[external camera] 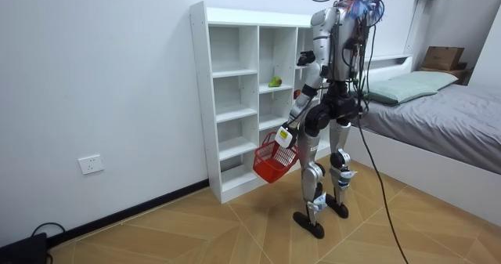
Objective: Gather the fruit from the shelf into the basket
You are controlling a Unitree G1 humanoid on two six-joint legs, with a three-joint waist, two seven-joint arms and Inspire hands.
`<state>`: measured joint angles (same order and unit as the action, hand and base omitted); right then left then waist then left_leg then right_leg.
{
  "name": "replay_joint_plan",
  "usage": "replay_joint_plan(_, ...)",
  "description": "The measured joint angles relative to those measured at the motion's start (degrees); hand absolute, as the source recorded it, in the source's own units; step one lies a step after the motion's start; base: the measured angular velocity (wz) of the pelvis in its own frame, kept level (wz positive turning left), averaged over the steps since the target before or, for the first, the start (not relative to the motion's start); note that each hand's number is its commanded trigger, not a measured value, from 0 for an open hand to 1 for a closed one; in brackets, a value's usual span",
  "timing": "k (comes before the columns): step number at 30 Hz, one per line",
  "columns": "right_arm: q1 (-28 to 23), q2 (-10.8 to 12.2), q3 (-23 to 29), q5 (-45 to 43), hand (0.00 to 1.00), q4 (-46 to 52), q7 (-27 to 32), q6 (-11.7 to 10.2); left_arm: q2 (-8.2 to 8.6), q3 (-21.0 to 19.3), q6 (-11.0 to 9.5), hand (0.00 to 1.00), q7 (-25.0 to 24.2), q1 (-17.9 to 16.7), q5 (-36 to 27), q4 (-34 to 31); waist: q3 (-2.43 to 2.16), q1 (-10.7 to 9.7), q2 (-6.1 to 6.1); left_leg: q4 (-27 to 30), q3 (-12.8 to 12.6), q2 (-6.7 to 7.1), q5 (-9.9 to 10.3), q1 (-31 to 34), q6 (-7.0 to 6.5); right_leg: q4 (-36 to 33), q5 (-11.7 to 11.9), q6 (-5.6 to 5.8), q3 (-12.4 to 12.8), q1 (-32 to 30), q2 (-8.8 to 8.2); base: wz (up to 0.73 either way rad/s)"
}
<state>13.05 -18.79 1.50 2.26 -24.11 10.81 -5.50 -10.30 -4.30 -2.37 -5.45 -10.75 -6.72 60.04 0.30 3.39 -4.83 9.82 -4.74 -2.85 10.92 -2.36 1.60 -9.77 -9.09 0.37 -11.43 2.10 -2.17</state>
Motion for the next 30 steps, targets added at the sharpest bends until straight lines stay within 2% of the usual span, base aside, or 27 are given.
replay_joint_plan(1, 0.04, 0.00, 0.00, 0.04, 0.00, -0.42, -0.01, 0.13, -0.02, -0.06, 0.29, 1.00, 0.00, -0.02, -0.05, 0.00, -0.21, 0.02, -0.03, 0.00, 0.02, 0.00, 0.00, -0.04, 0.00, 0.00, 0.00, 0.00, -0.06, 0.10, 0.00, 0.00)
replay_joint_plan(6, 2.18, -0.07, 0.07, 0.53, 0.00, -5.76, -0.84, 0.04, -0.07, -0.04, 1.27, 1.00, 0.01, -0.10, -0.28, 0.01, -0.68, -0.11, 0.01, 0.13, 0.22, 0.04, 0.00, -0.38, -0.01, 0.08, 0.00, 0.00, -0.43, 1.06, -0.08, 0.04)
replay_joint_plan(11, 3.32, -0.71, 0.35, 1.59, 0.00, -9.71, -2.40, -0.51, -0.10, -0.05, 1.49, 1.00, -0.14, 0.05, -0.48, 0.01, -0.65, -0.11, 0.07, 0.67, 1.00, 0.17, -0.02, -0.51, -0.04, 0.04, 0.00, 0.01, -1.34, 1.85, -0.28, 0.10)
replay_joint_plan(12, 3.91, -0.93, 0.43, 2.16, 0.59, -10.96, -3.06, -0.83, -0.10, -0.03, 1.49, 1.00, -0.14, 0.08, -0.49, 0.01, -0.60, -0.13, 0.13, 0.72, 1.07, 0.18, -0.03, -0.51, -0.05, 0.07, 0.00, 0.00, -1.46, 2.00, -0.30, 0.07)
replay_joint_plan(14, 4.09, -1.21, 0.75, 2.38, 1.00, -12.95, -3.88, -2.27, -0.14, -0.02, 1.49, 1.00, -0.15, -0.02, -0.49, 0.01, -0.58, -0.13, 0.11, 0.69, 1.37, 0.23, -0.02, -0.48, -0.05, 0.12, -0.01, 0.02, -1.82, 2.24, -0.36, 0.08)
replay_joint_plan(20, 4.48, -1.35, 3.90, 2.46, 1.00, -15.86, -4.64, -4.40, -0.15, 0.01, 1.49, 1.00, 0.26, -0.04, -0.50, -0.40, -0.57, 0.03, 0.15, 0.96, 1.79, 0.43, -0.04, -0.54, -0.08, 0.71, -0.05, 0.18, -2.22, 2.37, -0.48, 0.03)
replay_joint_plan(23, 4.53, -1.71, 6.50, 2.18, 1.00, -16.36, -4.59, -4.63, -0.15, 0.00, 1.50, 1.00, 0.29, -0.05, -0.47, -0.42, -0.58, 0.16, 0.18, 0.91, 1.83, 0.43, -0.04, -0.70, -0.09, 1.13, 0.02, 0.22, -2.21, 2.56, -0.37, 0.00)
replay_joint_plan(30, 5.04, -2.67, 7.66, 1.94, 1.00, -17.96, -4.49, -5.69, -0.12, 0.02, 1.48, 1.00, 0.23, 0.02, -0.47, -0.41, -0.54, 0.17, 0.23, 0.52, 1.67, 0.38, -0.03, -1.33, -0.08, 1.14, 0.02, 0.22, -2.14, 2.81, -0.32, 0.00)
